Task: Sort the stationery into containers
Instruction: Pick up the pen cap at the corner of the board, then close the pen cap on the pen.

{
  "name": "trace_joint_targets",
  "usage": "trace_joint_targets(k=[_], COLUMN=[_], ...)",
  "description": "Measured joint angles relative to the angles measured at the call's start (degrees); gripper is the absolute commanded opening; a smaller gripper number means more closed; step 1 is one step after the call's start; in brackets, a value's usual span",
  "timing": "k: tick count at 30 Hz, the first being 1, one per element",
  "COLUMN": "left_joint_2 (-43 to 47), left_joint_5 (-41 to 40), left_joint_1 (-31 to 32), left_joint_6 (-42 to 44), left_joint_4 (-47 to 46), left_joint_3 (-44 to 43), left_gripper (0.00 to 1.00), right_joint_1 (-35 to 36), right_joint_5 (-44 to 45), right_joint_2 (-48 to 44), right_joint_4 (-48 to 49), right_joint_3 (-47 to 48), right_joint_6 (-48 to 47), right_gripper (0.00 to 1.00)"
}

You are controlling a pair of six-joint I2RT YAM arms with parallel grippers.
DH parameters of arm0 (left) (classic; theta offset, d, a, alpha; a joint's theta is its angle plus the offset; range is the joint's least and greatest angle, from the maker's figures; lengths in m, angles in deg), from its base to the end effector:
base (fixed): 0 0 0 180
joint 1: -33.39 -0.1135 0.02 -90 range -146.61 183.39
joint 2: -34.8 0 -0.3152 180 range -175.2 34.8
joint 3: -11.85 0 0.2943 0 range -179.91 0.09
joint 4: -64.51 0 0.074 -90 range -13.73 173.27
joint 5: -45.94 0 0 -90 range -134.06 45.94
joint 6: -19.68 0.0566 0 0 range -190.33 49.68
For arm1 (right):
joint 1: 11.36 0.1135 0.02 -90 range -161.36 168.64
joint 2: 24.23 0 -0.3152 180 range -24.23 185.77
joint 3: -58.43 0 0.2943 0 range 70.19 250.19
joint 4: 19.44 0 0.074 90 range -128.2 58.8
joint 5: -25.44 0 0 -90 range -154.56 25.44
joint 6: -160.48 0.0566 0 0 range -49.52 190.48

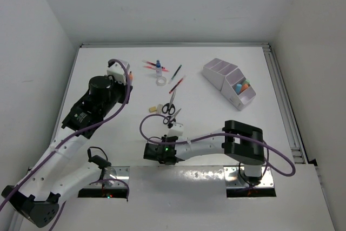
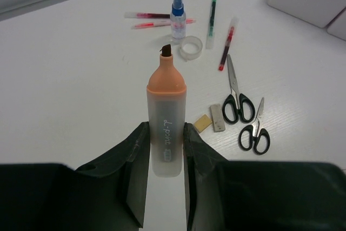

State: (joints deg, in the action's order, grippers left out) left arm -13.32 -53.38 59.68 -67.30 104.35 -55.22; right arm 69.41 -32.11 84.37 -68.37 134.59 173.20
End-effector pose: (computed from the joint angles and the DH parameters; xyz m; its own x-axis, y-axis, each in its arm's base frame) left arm 0.1917 -0.0845 0.3975 -0.3034 0.2079 -0.9299 0.3178 0.9421 0.1069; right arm 0.0921 0.3773 0.1340 -0.7650 0.4244 -0.4844 0.3352 0.9046 0.2632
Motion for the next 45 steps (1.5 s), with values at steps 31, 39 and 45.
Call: trace_joint_targets(k=[31,39,45], left_joint_2=[-17.29,-21.88,-19.71], left_joint_5=[56.72,60.54,59.30], left_joint_1=[-3.43,-2.34,-1.88], left_joint_6=[-8.57,-20.70,-20.72], left_joint_4=[-42.40,-64.61,-69.48], left_joint_3=[-1.68,3.04,7.98], left_gripper=[0.00,0.00,0.00], right_joint_1=[-41.07,-42.75,-44.09], right_joint_5=[-48.00,-53.33,-55.47], right_joint_2=[-39.80,-38.99,-38.71], right_joint_4=[45.53,55.84,61.33], right_joint_3=[11.32,5.40,4.44], right_joint_6=[-86.97,-84.96,-82.71], right_gripper=[0.00,0.00,0.00])
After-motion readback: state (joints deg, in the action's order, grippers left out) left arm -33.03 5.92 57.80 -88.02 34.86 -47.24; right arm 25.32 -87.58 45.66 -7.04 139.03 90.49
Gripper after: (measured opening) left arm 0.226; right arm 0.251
